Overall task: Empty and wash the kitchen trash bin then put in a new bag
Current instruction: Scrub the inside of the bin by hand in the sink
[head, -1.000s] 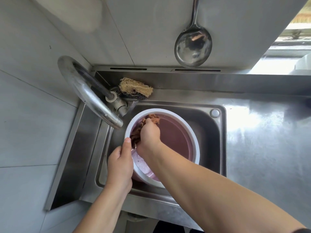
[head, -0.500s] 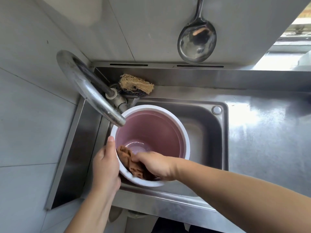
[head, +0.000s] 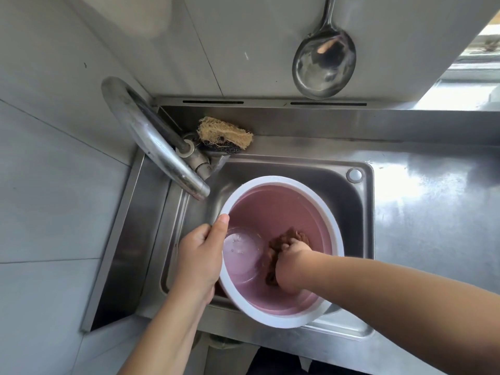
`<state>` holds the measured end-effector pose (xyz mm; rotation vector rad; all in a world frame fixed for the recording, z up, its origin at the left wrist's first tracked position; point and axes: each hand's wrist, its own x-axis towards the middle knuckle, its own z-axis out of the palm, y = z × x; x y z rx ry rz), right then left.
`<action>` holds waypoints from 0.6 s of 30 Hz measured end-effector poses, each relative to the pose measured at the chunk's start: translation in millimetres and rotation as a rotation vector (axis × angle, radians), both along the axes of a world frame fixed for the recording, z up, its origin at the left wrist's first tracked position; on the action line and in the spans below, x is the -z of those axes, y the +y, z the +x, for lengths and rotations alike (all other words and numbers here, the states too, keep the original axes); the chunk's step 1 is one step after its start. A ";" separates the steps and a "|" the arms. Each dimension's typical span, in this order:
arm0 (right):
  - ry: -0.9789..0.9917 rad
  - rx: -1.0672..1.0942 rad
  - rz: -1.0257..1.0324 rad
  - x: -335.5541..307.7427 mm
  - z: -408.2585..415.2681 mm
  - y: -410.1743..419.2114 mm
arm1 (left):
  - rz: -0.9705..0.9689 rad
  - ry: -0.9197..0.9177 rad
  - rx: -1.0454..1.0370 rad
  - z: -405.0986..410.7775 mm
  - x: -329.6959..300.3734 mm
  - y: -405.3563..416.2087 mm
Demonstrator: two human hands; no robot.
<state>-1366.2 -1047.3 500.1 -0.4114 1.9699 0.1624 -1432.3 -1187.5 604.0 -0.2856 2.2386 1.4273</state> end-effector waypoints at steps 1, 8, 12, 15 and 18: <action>0.053 0.000 0.040 5.0 -3.6 0.9 | 0.023 -0.009 -0.008 -0.4 -0.9 1.1; 0.441 -0.035 -0.096 19.7 -29.5 -3.6 | 0.047 0.010 -0.011 -2.7 -4.9 -6.5; 0.616 0.186 -0.475 10.6 -41.6 -24.4 | 0.040 0.027 -0.017 5.7 -4.9 -9.3; 0.742 0.051 -0.539 17.7 -39.6 -31.1 | 0.060 0.025 -0.045 9.7 -4.3 -8.0; 0.515 0.038 -0.307 32.0 -33.3 -27.5 | 0.087 -0.004 -0.046 9.7 -5.9 -12.1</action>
